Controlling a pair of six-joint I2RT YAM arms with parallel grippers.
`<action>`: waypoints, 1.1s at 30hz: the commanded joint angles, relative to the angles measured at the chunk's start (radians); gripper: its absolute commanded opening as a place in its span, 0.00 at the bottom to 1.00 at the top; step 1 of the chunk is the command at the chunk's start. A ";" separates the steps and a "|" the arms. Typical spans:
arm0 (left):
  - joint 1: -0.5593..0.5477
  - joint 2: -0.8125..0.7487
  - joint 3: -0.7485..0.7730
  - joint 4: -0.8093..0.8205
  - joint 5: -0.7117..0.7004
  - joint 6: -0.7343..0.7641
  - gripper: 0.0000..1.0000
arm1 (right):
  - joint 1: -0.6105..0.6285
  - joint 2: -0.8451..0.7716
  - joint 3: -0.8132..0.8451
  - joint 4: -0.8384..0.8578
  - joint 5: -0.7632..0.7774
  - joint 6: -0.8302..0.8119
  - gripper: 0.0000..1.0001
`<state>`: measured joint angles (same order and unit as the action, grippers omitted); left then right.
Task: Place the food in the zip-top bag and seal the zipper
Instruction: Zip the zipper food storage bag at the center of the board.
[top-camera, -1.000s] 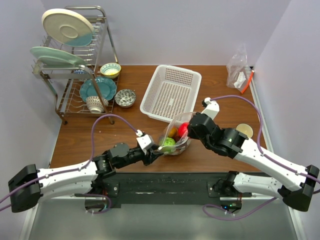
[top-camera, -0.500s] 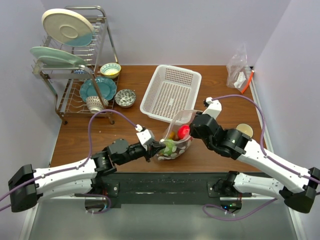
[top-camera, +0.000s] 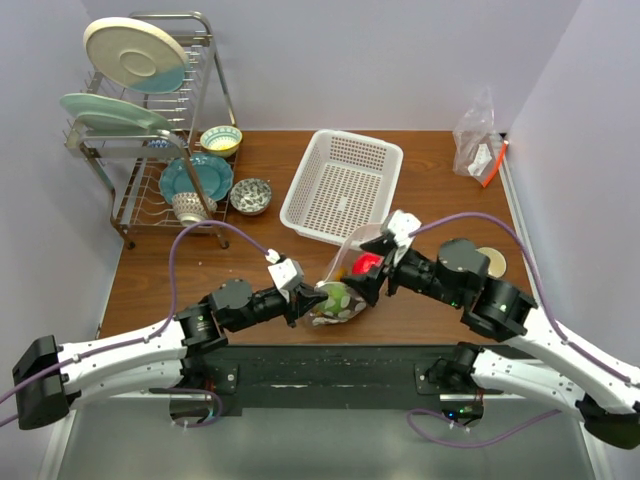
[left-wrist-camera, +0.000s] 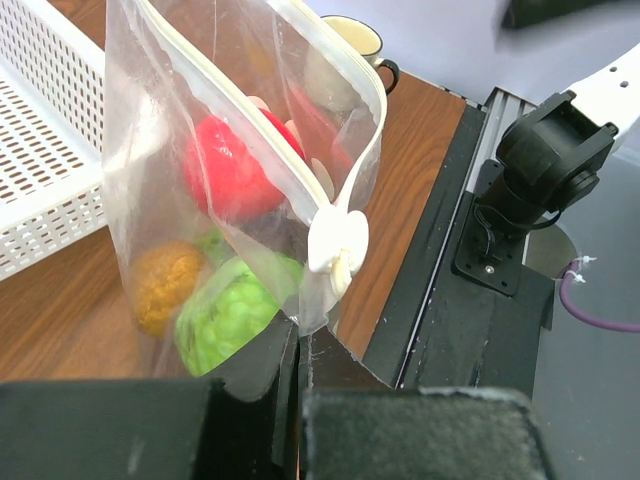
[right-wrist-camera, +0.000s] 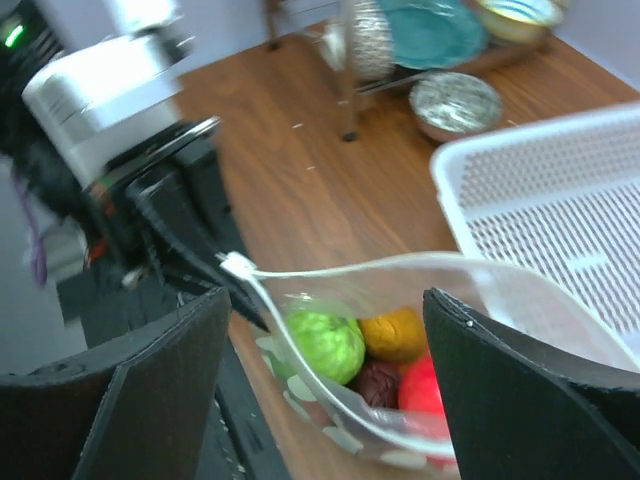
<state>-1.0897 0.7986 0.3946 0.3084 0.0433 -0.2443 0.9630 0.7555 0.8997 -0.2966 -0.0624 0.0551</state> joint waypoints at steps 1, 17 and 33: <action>-0.006 -0.024 0.003 0.015 0.006 -0.013 0.00 | 0.003 0.067 -0.010 0.140 -0.339 -0.245 0.80; -0.006 -0.056 0.003 -0.042 -0.016 0.017 0.00 | 0.003 0.281 0.127 -0.013 -0.536 -0.574 0.55; -0.006 -0.047 0.038 -0.072 -0.022 0.037 0.00 | 0.005 0.314 0.143 -0.044 -0.525 -0.557 0.23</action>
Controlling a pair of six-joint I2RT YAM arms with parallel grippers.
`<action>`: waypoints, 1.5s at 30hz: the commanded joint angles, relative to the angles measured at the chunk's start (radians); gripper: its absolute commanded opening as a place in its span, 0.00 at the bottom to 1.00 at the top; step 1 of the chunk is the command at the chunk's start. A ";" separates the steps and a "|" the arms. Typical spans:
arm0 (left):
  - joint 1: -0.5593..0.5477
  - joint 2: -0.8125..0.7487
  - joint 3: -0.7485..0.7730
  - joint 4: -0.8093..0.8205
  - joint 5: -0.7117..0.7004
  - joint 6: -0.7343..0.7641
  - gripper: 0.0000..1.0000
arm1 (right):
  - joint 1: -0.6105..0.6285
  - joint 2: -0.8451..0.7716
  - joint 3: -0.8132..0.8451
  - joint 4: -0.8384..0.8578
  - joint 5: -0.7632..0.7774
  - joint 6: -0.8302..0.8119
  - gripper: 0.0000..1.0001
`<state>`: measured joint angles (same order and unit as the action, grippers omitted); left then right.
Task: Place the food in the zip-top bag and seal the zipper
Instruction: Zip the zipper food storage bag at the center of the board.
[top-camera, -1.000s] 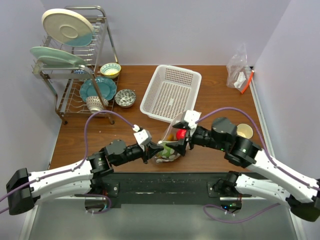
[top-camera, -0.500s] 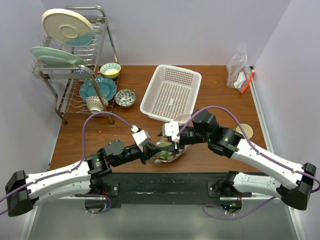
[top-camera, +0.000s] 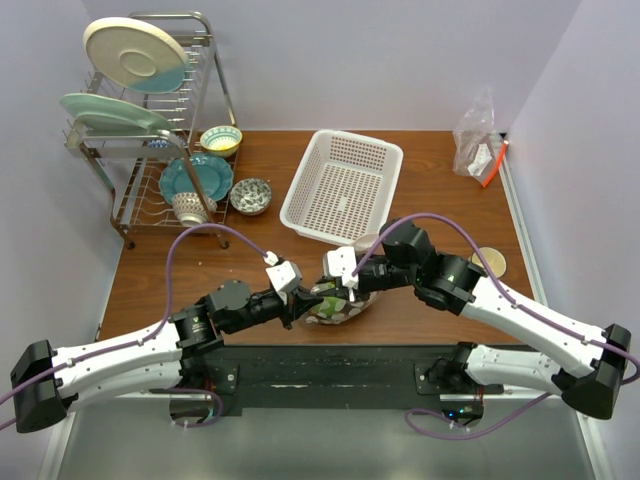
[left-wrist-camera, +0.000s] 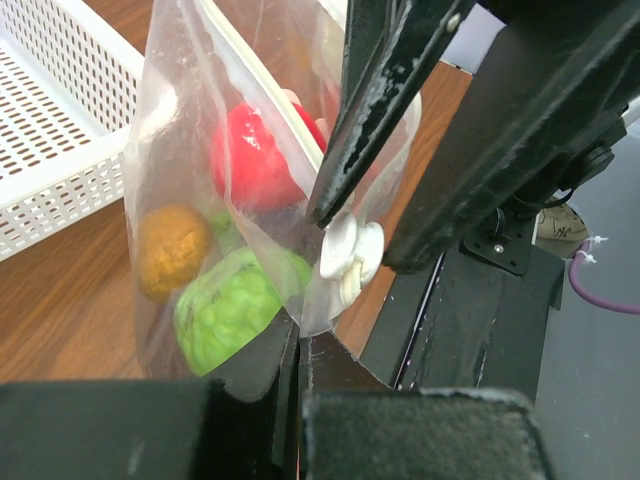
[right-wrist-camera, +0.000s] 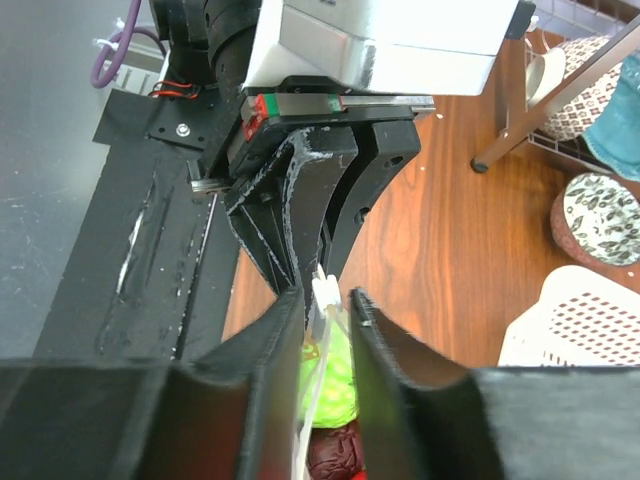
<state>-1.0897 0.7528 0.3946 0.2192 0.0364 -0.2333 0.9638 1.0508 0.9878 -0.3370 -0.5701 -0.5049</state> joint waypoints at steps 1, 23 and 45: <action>-0.006 0.000 0.041 0.016 -0.016 0.026 0.00 | 0.003 0.023 0.058 -0.011 -0.020 0.003 0.23; -0.006 -0.013 0.084 -0.030 -0.018 0.017 0.39 | 0.003 -0.003 0.048 0.022 0.019 0.051 0.00; -0.006 -0.043 0.109 0.006 0.086 0.045 0.05 | 0.003 -0.008 0.035 0.049 0.030 0.071 0.00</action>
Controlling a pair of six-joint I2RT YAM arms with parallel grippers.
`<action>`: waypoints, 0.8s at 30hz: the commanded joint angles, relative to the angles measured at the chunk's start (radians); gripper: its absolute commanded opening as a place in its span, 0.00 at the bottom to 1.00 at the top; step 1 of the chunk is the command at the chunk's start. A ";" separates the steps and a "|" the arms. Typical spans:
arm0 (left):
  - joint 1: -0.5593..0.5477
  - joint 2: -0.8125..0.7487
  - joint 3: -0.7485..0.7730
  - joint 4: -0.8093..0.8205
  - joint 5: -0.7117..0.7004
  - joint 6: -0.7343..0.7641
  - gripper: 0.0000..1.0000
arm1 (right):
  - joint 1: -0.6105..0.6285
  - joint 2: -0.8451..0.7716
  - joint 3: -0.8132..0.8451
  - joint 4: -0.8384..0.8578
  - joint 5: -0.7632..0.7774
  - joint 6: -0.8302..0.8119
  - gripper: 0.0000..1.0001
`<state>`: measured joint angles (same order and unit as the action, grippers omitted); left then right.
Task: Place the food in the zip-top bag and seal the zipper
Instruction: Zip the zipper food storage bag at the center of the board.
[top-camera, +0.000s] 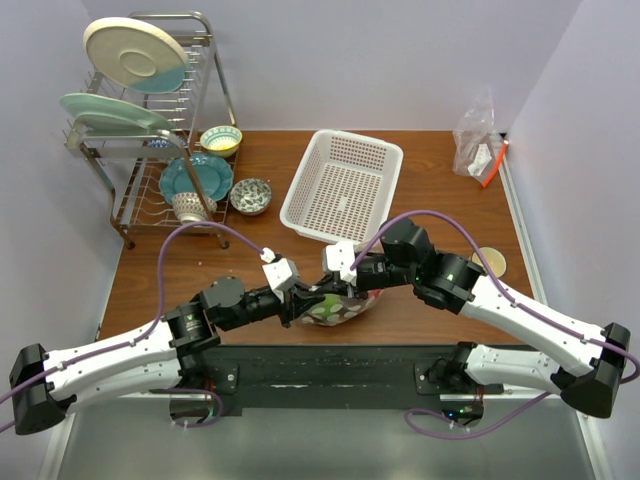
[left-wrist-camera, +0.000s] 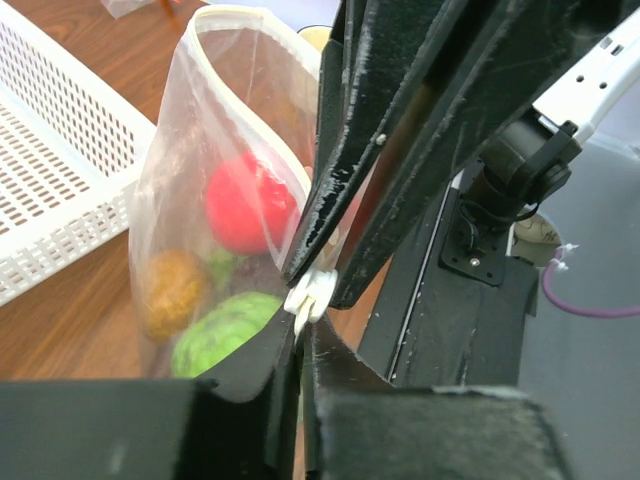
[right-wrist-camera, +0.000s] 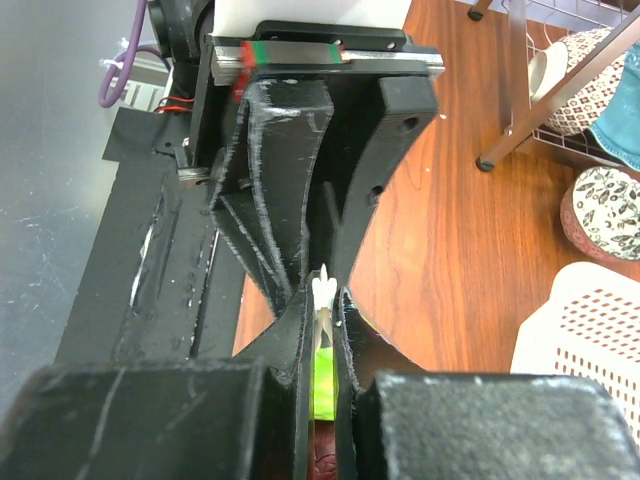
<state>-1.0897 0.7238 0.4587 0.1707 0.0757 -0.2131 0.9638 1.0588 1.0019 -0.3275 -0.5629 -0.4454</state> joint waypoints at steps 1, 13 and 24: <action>-0.006 -0.014 0.047 0.055 0.052 0.027 0.01 | 0.003 -0.014 0.021 0.038 0.023 0.011 0.00; -0.004 -0.183 0.011 0.029 -0.072 0.021 0.00 | 0.003 -0.048 0.000 -0.001 0.073 0.030 0.00; -0.003 -0.264 0.093 -0.270 -0.398 -0.035 0.00 | 0.003 -0.121 -0.065 -0.015 0.169 0.082 0.00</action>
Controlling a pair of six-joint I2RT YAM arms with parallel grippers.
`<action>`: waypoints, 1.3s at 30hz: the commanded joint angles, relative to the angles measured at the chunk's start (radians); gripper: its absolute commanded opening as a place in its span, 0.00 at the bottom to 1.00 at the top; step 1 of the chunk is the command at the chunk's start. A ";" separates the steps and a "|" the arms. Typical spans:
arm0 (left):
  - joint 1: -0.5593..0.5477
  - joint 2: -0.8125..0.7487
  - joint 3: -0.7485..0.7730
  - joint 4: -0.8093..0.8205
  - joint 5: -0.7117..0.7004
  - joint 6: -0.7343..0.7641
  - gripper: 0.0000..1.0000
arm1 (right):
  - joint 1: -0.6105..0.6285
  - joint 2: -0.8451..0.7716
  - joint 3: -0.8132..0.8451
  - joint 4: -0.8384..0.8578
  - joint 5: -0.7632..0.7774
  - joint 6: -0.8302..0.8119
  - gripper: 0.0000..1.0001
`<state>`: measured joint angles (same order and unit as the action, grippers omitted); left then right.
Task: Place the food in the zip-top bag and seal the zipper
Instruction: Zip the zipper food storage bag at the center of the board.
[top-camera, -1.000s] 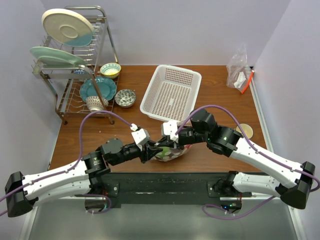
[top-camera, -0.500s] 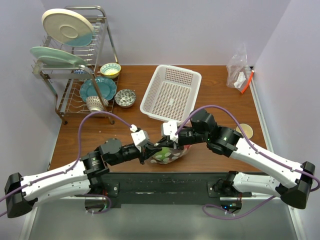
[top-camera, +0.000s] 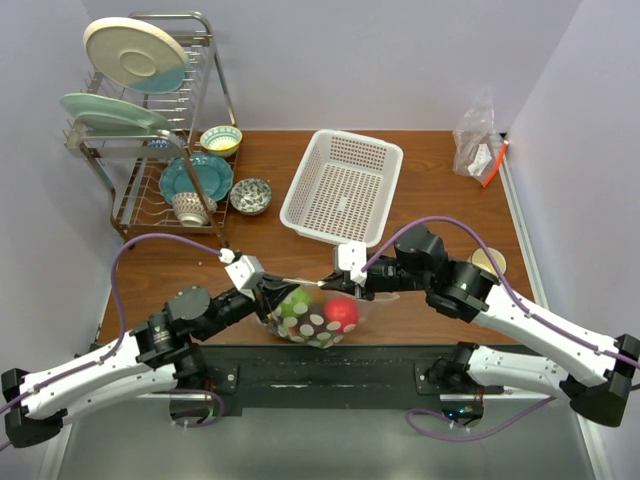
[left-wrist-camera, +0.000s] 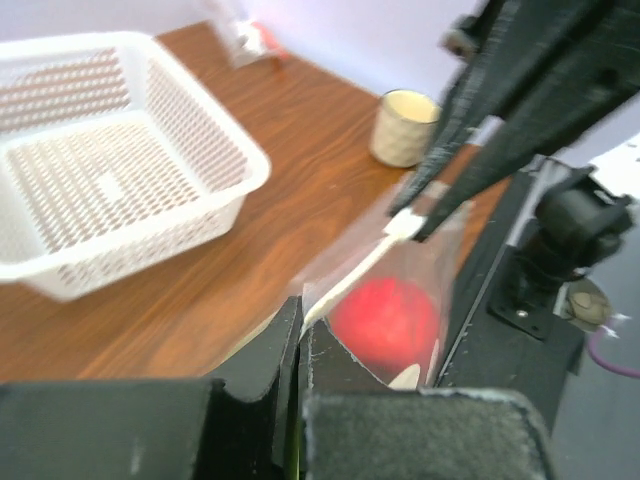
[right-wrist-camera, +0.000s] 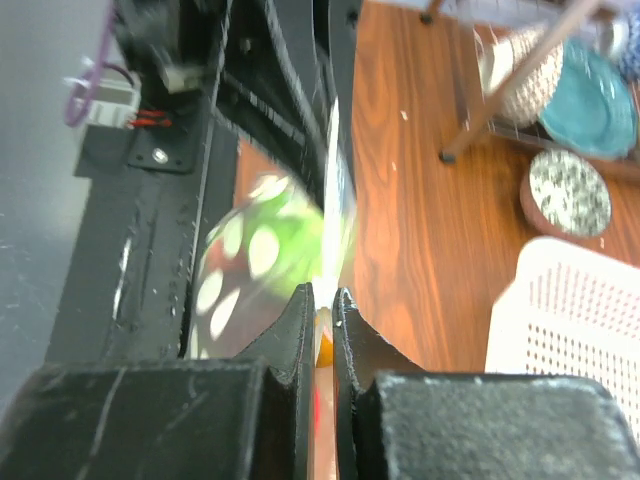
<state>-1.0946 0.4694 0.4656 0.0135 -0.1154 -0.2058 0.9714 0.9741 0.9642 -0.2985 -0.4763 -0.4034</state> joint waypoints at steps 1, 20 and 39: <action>0.002 -0.017 0.096 -0.136 -0.272 -0.055 0.00 | -0.005 -0.046 -0.031 -0.047 0.094 0.043 0.00; 0.001 -0.049 0.258 -0.557 -0.777 -0.242 0.00 | -0.005 -0.281 -0.163 -0.145 0.217 0.241 0.00; 0.002 0.164 0.246 -0.357 -0.698 -0.224 0.00 | -0.005 -0.241 -0.122 -0.051 0.468 0.331 0.00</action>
<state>-1.0973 0.5602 0.6800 -0.4515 -0.7776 -0.4339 0.9684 0.7052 0.7910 -0.4038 -0.1600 -0.1204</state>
